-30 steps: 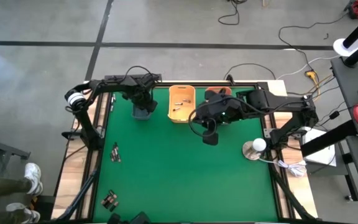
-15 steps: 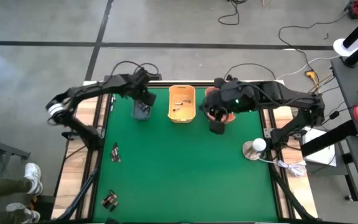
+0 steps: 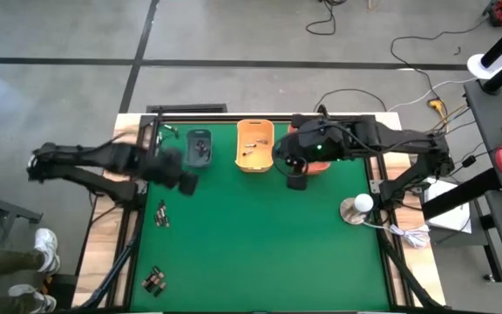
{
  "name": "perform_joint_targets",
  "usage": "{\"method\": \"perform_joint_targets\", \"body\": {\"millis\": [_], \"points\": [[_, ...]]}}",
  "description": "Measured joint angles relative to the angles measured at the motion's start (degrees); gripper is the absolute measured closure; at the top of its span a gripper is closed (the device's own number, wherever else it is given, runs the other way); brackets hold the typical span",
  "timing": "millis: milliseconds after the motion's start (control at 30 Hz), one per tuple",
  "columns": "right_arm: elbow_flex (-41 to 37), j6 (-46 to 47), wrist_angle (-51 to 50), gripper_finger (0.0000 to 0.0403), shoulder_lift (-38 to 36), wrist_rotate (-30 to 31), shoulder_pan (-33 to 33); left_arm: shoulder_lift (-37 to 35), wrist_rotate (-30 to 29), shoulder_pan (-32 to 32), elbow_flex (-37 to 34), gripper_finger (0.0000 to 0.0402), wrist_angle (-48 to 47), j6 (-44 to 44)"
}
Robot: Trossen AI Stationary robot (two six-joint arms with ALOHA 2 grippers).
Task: Sort batteries
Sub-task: Put the black battery into the blue bin
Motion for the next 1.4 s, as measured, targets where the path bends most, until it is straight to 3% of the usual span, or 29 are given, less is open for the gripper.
{"method": "perform_joint_targets", "body": {"millis": [200, 267, 367, 467, 733, 900, 1033, 1400], "points": [[-4.60, 4.79, 3.60, 0.0390, 0.03, -0.73, 4.57, 3.21, -10.29, -25.02, -0.97, 0.0197, -9.37, -30.43], [-5.91, 5.55, 2.92, 0.0390, 0.03, -2.31, 6.94, 5.18, -9.13, -29.79, -1.88, 0.0197, -11.66, -36.93], [-7.59, 8.86, 3.25, 0.0390, 0.07, -2.72, 10.80, 7.52, -2.86, -34.26, -4.87, 0.0197, -12.14, -43.77], [-8.89, 12.62, 5.81, 0.0390, 0.07, -1.50, 14.40, 8.69, 0.51, -35.20, -8.91, 0.0197, -9.20, -47.75], [-9.28, 20.25, 13.14, 0.0390, -0.03, 0.45, 19.74, 10.03, 1.44, -34.15, -17.51, 0.0197, 0.31, -55.63], [-9.23, 21.21, 13.79, 0.0390, -0.21, -0.24, 18.43, 12.85, 1.82, -33.69, -20.50, 0.0199, 4.26, -58.03], [-9.23, 18.89, 13.12, 0.0390, 0.05, -3.24, 16.41, 16.09, 3.15, -32.96, -20.72, 0.0205, 5.78, -57.99], [-9.23, 11.65, 13.37, 0.0390, -0.04, -3.57, 12.19, 20.95, 5.41, -28.33, -22.18, 0.0241, 7.29, -58.64]]}}
